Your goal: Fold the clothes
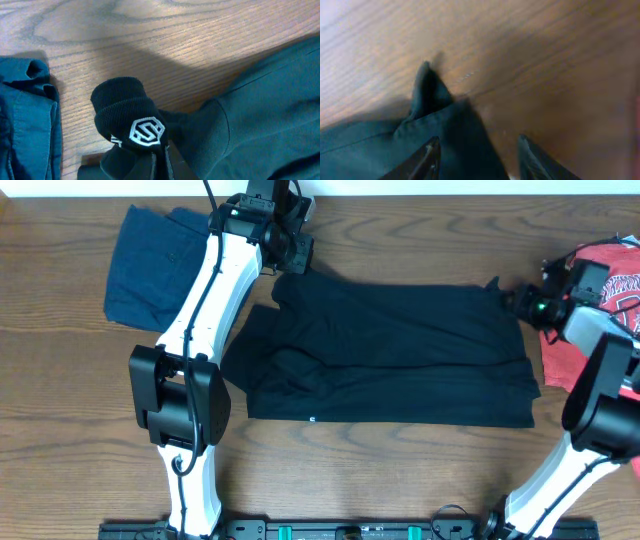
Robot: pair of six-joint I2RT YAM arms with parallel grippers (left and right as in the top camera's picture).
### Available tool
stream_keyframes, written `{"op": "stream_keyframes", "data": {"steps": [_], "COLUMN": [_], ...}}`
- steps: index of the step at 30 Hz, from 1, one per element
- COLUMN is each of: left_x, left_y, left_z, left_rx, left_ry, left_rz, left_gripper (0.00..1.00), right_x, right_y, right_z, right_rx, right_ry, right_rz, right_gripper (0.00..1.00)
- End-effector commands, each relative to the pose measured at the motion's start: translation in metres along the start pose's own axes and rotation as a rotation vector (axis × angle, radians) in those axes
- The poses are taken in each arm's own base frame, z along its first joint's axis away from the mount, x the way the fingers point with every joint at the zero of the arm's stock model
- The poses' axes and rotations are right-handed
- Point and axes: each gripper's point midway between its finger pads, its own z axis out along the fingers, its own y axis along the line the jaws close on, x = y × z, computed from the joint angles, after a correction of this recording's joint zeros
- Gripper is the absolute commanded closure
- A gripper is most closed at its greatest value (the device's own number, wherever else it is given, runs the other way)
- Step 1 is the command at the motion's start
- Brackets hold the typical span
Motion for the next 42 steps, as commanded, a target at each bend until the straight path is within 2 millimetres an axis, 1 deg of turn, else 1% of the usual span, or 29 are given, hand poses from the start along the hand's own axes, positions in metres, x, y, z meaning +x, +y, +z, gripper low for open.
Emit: {"op": "stream_keyframes", "data": {"steps": [1,5,8,10,11,13,15,16,17,19,21,23,25,28,30,32,34,36,38,42], "left_x": [0.002,0.002,0.002,0.003,0.003,0.003,0.004,0.005,0.006,0.007,0.007,0.006,0.004,0.002,0.002,0.004,0.010,0.019,0.032,0.060], "left_y": [-0.002,-0.007,-0.008,-0.008,-0.008,-0.008,-0.008,-0.008,-0.008,-0.008,-0.007,-0.008,-0.009,-0.010,-0.011,-0.010,-0.007,-0.006,-0.006,-0.008], "left_z": [0.002,0.003,0.003,0.003,0.003,0.003,0.003,0.003,0.003,0.003,0.002,-0.001,-0.006,-0.014,-0.020,-0.024,-0.027,-0.028,-0.029,-0.034], "left_rx": [-0.002,0.003,0.004,0.004,0.004,0.004,0.004,0.004,0.004,0.004,0.003,0.003,0.002,0.002,0.001,-0.010,-0.034,-0.039,-0.037,-0.034], "left_ry": [0.007,0.010,0.012,0.012,0.013,0.014,0.020,0.024,0.028,0.032,0.029,0.023,0.016,0.005,0.002,0.008,0.031,0.065,0.118,0.233], "left_rz": [0.022,0.029,0.031,0.030,0.030,0.030,0.029,0.028,0.027,0.027,0.027,0.028,0.029,0.032,0.032,0.031,0.027,0.021,0.012,-0.009], "left_gripper": [0.94,0.94,0.94,0.94,0.94,0.94,0.94,0.94,0.94,0.94,0.94,0.94,0.94,0.94,0.94,0.94,0.93,0.94,0.94,0.94], "right_x": [0.015,0.022,0.024,0.021,0.020,0.018,0.016,0.016,0.015,0.010,-0.001,-0.015,-0.035,-0.057,-0.067,-0.072,-0.073,-0.069,-0.060,-0.035], "right_y": [0.017,0.026,0.034,0.038,0.040,0.041,0.041,0.041,0.041,0.041,0.039,0.037,0.036,0.038,0.034,0.031,0.027,0.026,0.028,0.033], "right_z": [0.023,0.040,0.044,0.045,0.045,0.046,0.046,0.046,0.045,0.040,0.030,0.015,-0.010,-0.045,-0.069,-0.087,-0.102,-0.110,-0.113,-0.116], "right_rx": [-0.080,-0.110,-0.122,-0.128,-0.131,-0.128,-0.130,-0.130,-0.134,-0.154,-0.160,-0.170,-0.190,-0.214,-0.203,-0.188,-0.175,-0.165,-0.160,-0.172], "right_ry": [0.039,0.041,0.042,0.030,0.024,0.013,0.006,0.006,0.004,-0.003,-0.029,-0.063,-0.112,-0.166,-0.194,-0.208,-0.209,-0.196,-0.160,-0.061], "right_rz": [0.043,0.066,0.050,0.034,0.029,0.022,0.020,0.020,0.021,0.024,0.028,0.031,0.026,0.013,0.019,0.016,0.017,0.014,0.027,0.048], "right_gripper": [0.50,0.50,0.50,0.53,0.57,0.62,0.84,0.93,0.99,0.99,0.99,0.99,0.99,0.99,0.99,0.99,0.99,0.99,0.99,0.99]}}
